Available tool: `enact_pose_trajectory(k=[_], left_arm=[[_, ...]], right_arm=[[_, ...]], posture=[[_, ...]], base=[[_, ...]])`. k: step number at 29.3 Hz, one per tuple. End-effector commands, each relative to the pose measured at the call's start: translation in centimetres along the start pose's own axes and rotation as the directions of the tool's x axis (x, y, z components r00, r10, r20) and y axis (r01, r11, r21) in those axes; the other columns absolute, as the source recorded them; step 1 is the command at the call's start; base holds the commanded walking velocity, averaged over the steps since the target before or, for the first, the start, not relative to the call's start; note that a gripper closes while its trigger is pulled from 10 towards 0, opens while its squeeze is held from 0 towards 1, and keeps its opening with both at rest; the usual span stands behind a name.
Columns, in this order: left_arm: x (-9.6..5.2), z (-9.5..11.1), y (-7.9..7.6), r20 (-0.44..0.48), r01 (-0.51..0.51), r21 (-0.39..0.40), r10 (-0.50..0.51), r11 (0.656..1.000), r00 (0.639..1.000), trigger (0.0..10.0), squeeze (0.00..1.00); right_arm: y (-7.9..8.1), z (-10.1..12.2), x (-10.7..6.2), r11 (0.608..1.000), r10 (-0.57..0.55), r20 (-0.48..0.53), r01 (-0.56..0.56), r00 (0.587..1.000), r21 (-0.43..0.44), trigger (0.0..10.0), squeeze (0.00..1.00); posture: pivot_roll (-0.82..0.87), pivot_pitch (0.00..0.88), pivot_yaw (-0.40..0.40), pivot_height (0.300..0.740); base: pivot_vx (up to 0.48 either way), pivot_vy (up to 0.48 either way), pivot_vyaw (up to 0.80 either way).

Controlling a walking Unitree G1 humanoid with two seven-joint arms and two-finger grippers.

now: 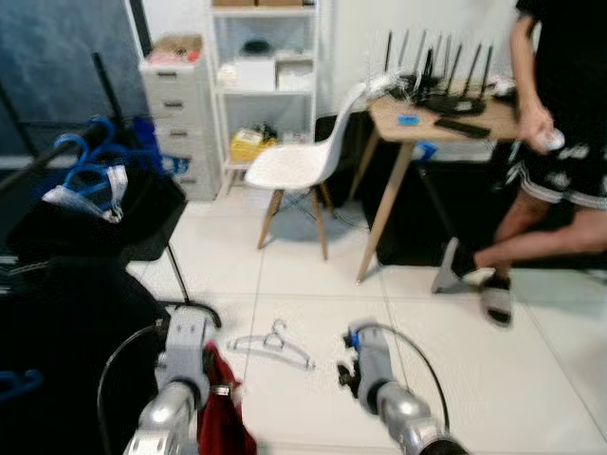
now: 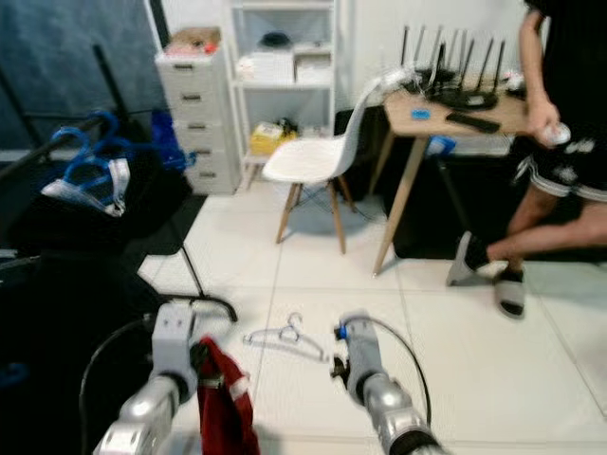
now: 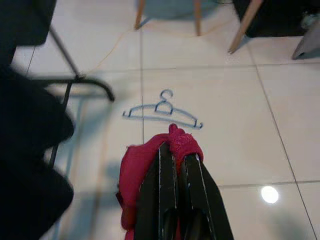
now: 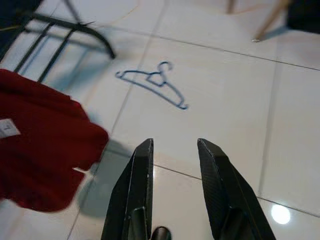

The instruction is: Hang hanger

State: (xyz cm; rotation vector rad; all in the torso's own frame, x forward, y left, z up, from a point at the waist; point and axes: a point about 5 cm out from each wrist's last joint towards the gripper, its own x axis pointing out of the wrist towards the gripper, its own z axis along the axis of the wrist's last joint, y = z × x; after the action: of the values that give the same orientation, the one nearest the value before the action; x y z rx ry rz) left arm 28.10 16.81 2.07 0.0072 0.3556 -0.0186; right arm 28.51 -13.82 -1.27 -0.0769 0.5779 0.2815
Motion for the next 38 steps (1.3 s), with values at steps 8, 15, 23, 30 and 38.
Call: enact_pose_trajectory(k=[8,15,23,30,38], left_arm=[[-0.4,-0.1,0.9,0.007,-0.012,0.007,0.012,1.0,1.0,10.0,0.0],[-0.3,-0.7,0.6,-0.015,-0.008,-0.027,0.007,1.0,1.0,10.0,0.0],[-0.1,-0.1,0.1,0.005,0.002,-0.02,-0.002,1.0,1.0,10.0,0.0],[-1.0,-0.7,1.1,0.002,-0.018,-0.008,0.018,1.0,1.0,10.0,0.0],[-1.1,-1.1,1.9,-0.017,-0.025,-0.011,0.025,1.0,1.0,10.0,0.0]], right_arm=[[0.7,-0.6,0.0,1.0,0.013,-0.007,-0.013,1.0,0.016,10.0,0.0],[0.2,-0.7,-0.2,1.0,-0.009,-0.001,0.009,1.0,0.009,10.0,0.0],[-0.2,-0.8,-0.3,1.0,-0.013,-0.003,0.013,1.0,0.017,10.0,0.0],[0.0,-0.6,-0.2,1.0,-0.013,0.001,0.013,1.0,0.02,10.0,0.0],[0.0,-0.6,-0.2,0.998,-0.039,0.023,0.038,0.999,0.052,10.0,0.0]], posture=[[0.11,0.016,0.046,0.74],[0.07,0.0,0.049,0.74],[0.1,0.0,0.025,0.74],[0.12,0.0,0.038,0.74],[0.08,0.0,0.061,0.74]], base=[[0.0,0.0,-0.8],[0.0,0.0,-0.8],[0.0,0.0,-0.8],[0.0,0.0,-0.8],[0.0,0.0,-0.8]])
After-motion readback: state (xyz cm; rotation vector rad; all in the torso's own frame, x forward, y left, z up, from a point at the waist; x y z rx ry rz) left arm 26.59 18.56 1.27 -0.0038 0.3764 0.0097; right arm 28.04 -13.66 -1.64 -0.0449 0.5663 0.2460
